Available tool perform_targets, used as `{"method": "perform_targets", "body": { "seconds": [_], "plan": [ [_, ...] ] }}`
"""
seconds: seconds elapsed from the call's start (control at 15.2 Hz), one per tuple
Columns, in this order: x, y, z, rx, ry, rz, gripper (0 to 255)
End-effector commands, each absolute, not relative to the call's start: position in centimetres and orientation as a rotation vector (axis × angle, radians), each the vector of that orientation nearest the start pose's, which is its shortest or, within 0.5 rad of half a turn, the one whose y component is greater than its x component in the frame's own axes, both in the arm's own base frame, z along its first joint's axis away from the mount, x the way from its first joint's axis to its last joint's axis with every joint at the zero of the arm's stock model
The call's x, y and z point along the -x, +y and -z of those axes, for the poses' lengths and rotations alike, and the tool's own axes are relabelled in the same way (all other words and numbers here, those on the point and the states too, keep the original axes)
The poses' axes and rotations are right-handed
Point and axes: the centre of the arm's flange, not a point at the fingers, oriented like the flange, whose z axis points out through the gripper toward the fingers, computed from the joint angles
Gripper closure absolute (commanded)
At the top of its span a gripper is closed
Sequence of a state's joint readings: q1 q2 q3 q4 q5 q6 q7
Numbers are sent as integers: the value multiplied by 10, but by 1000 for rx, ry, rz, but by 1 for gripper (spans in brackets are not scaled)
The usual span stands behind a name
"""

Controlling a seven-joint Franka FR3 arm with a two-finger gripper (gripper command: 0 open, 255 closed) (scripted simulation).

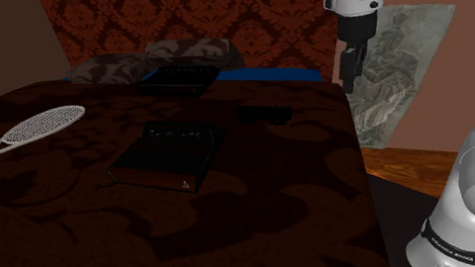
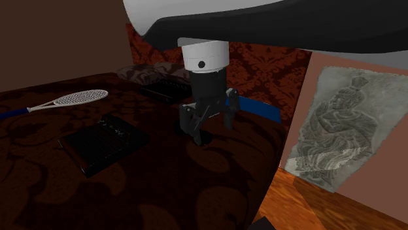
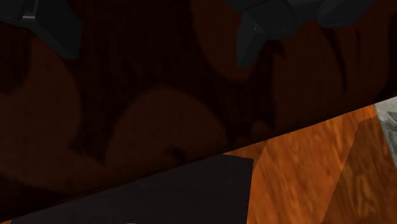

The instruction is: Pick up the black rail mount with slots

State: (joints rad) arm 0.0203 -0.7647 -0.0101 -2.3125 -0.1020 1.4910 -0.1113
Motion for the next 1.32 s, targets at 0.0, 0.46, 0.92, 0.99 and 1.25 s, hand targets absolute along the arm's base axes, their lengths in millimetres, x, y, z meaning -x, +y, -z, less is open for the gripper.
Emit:
{"method": "perform_targets", "body": {
  "seconds": [0.0,0.46,0.92,0.99,1.25],
  "plan": [
    [-305,-9,-598,3226,-193,-99,0],
    [-383,-33,-558,3213,-256,-81,0],
    [-463,-54,-519,3199,-318,-63,0],
    [-474,-56,-514,3197,-327,-61,0],
    [-520,-66,-492,3188,-363,-51,0]
  ]
}}
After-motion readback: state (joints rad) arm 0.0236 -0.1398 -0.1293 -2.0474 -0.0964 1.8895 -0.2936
